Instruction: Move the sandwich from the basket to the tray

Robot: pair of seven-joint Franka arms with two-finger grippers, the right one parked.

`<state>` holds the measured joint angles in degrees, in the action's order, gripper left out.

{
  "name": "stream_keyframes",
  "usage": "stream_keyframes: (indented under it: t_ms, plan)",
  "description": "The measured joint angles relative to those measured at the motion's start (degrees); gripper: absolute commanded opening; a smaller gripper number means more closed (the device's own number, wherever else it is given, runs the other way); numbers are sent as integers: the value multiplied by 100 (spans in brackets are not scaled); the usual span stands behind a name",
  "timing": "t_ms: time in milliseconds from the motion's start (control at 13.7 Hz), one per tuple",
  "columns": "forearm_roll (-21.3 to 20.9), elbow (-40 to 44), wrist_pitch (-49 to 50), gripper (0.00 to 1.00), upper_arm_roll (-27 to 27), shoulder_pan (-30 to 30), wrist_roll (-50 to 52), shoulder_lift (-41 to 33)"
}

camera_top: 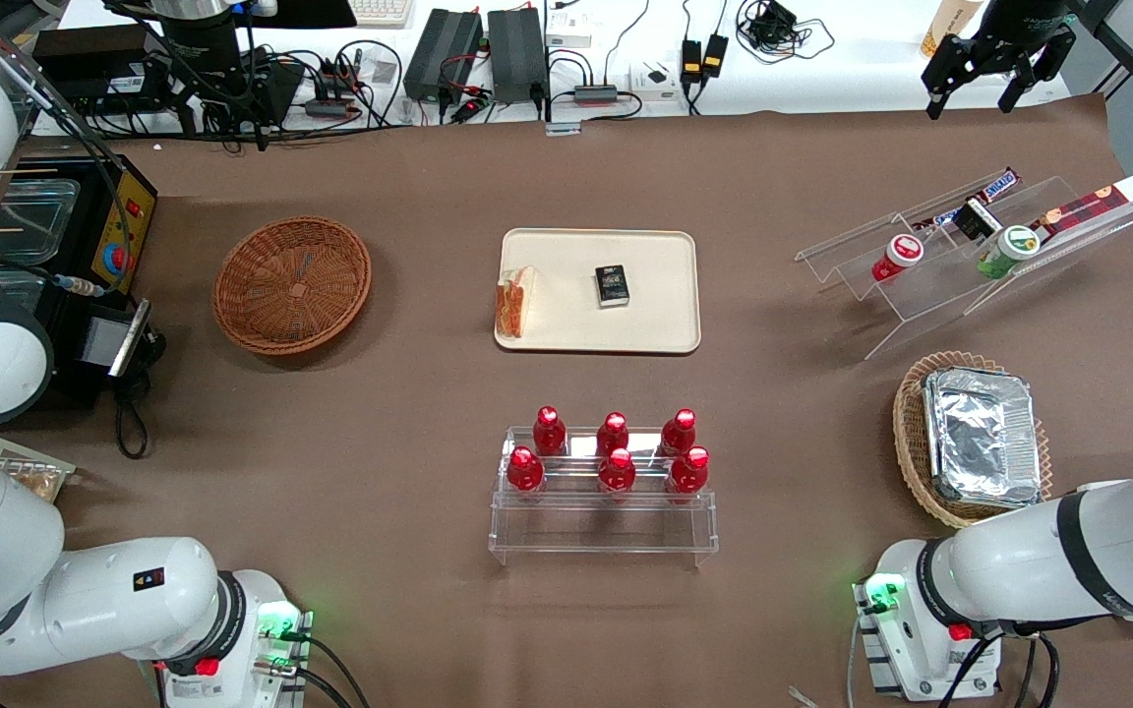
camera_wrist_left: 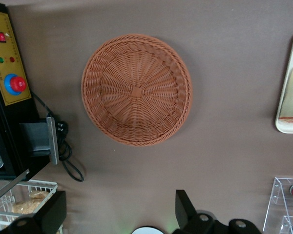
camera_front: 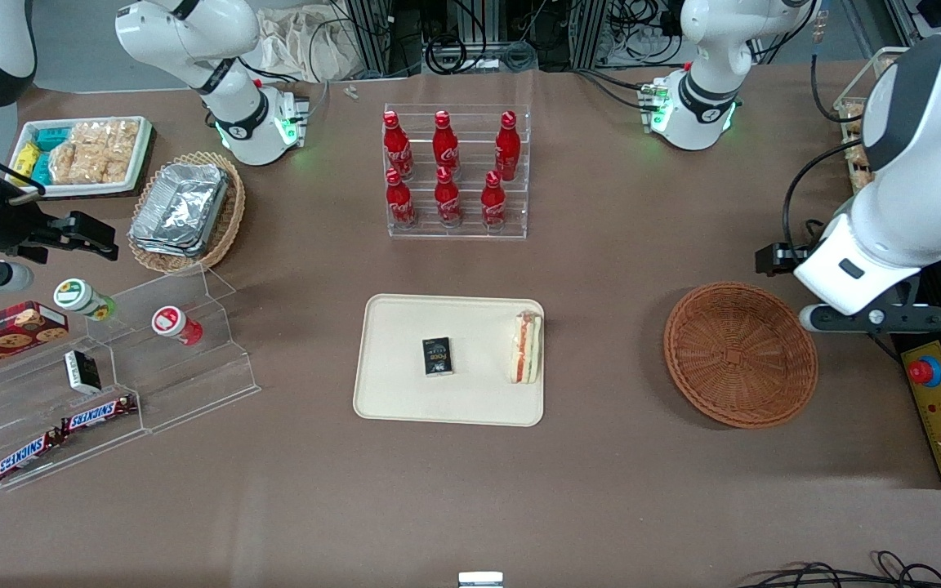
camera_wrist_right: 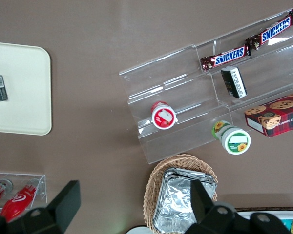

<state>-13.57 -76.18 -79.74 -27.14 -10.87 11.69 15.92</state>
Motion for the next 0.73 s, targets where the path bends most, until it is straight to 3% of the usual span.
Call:
stream_keyframes:
  t_ms: [732]
  plan:
    - [76,-8,125,100,0,-483,-197,-89]
